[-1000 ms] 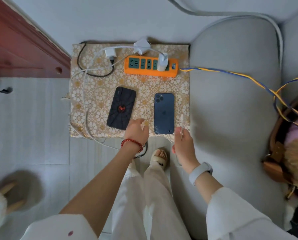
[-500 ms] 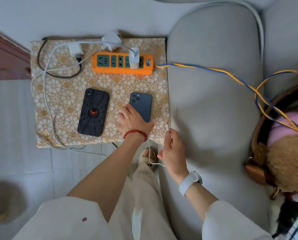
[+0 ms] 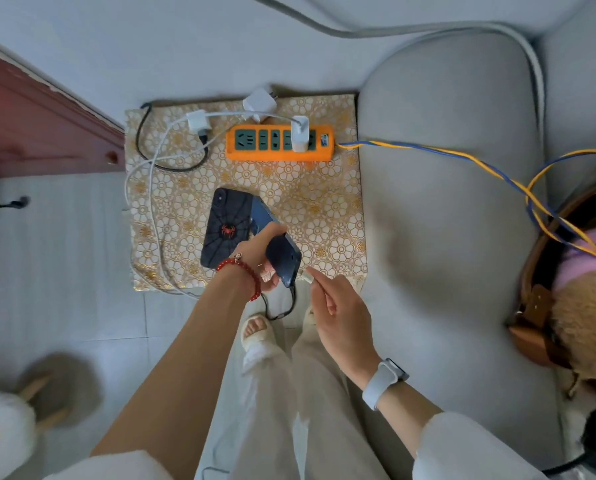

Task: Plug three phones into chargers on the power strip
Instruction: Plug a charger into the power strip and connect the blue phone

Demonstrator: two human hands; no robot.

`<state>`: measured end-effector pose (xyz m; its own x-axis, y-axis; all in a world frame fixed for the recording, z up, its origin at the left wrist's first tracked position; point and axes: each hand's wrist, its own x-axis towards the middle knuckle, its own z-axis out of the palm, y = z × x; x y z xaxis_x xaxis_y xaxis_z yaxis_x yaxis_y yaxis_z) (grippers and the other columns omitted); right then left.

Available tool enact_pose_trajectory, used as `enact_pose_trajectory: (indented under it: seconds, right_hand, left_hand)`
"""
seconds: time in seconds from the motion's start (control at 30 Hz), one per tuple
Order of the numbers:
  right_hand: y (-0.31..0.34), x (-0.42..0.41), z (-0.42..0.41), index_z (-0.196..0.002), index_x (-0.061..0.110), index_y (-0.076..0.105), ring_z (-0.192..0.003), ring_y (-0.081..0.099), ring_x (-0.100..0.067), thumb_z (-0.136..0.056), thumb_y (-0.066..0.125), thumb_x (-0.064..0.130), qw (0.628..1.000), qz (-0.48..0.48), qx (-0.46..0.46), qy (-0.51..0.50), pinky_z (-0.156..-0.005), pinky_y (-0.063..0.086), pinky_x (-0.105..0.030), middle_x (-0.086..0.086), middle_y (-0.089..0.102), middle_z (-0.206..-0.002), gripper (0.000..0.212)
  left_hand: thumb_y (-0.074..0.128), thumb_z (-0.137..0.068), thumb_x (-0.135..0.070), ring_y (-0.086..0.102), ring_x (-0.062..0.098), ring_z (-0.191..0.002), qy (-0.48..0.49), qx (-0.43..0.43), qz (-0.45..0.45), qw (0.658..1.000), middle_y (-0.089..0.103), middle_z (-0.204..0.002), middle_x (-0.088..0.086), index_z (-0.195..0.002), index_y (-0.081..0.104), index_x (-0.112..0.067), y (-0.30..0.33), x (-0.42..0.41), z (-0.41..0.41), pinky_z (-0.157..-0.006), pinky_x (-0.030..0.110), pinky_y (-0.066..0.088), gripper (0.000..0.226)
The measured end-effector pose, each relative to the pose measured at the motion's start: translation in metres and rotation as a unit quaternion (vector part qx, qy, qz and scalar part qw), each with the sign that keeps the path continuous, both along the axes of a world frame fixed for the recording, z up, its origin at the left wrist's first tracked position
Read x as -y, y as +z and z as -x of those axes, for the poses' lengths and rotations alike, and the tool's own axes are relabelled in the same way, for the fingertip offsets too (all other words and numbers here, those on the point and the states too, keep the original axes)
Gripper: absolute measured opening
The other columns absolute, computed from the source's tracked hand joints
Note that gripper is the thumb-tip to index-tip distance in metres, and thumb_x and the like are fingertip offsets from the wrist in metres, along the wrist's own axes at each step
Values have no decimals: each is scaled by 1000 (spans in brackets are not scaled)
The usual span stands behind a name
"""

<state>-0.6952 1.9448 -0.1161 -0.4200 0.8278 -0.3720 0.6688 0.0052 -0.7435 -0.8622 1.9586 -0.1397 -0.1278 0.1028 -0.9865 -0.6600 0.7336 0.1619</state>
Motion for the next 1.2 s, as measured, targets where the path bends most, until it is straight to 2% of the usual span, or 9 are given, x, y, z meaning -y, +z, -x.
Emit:
enact_pose_trajectory:
  seconds: [0.1,0.2,0.37,0.53,0.63,0.77,0.93,1.07,1.2]
  right_hand:
    - [6,0,10,-123,29,53,-78,51,-8,-93,38,35,999,21,37,-8,-65,41,-23,8,48,-87,34]
    - [9,-3,17,-115,21,59,-90,56,-18,-94,40,33,999,6,43,-16,-71,49,-32,-1,57,-96,30]
    - [11,-4,25,-98,20,64,-78,56,-18,-91,49,27,998,-10,41,-41,-65,47,-34,2,59,-83,17]
    - [13,0,29,-91,17,66,-74,58,-18,-90,52,24,998,-14,24,-57,-64,49,-35,4,60,-74,16]
    - [14,1,30,-93,15,67,-75,59,-17,-91,52,24,997,-19,15,-74,-65,50,-35,1,66,-77,17]
    - [15,1,28,-78,12,64,-65,52,-19,-91,51,23,997,-47,46,-35,-57,47,-37,-1,59,-63,21]
    - [17,-2,32,-57,10,52,-53,35,-19,-85,57,12,983,-146,108,31,-52,36,-33,1,37,-49,28]
    - [14,4,29,-57,7,53,-51,39,-22,-83,60,10,981,-147,118,43,-55,34,-34,-8,49,-48,28]
    - [9,9,24,-55,8,52,-50,43,-25,-83,60,11,983,-140,111,40,-56,35,-34,-8,50,-46,29]
  left_hand:
    - [73,-64,-39,56,17,-81,18,-38,-2,999,57,-84,4,-85,56,-16,9,2,1,-64,31,49,36]
    - [72,-64,-38,56,15,-78,45,-64,-4,997,58,-93,4,-96,56,-14,17,2,3,-56,28,47,43]
    - [72,-68,-35,54,12,-74,79,-102,-6,992,58,-105,7,-118,51,-9,29,0,3,-47,25,42,60]
    - [71,-68,-37,55,16,-81,100,-93,0,991,59,-113,9,-118,49,-8,37,0,3,-50,27,43,62]
    - [71,-68,-37,55,14,-77,103,-87,1,991,58,-109,9,-119,49,-8,40,0,3,-50,27,44,63]
    - [72,-67,-39,55,16,-77,93,-94,8,991,60,-112,9,-119,50,-8,38,2,2,-57,28,48,64]
    - [73,-66,-36,56,22,-89,73,-138,6,988,60,-109,11,-118,50,-4,31,6,0,-89,41,52,65]
    - [74,-64,-30,58,28,-93,57,-147,3,988,58,-108,12,-119,47,-4,28,6,-2,-87,49,53,66]
    - [75,-64,-29,59,29,-92,44,-132,13,990,58,-110,14,-122,43,-3,23,10,-6,-85,51,54,71]
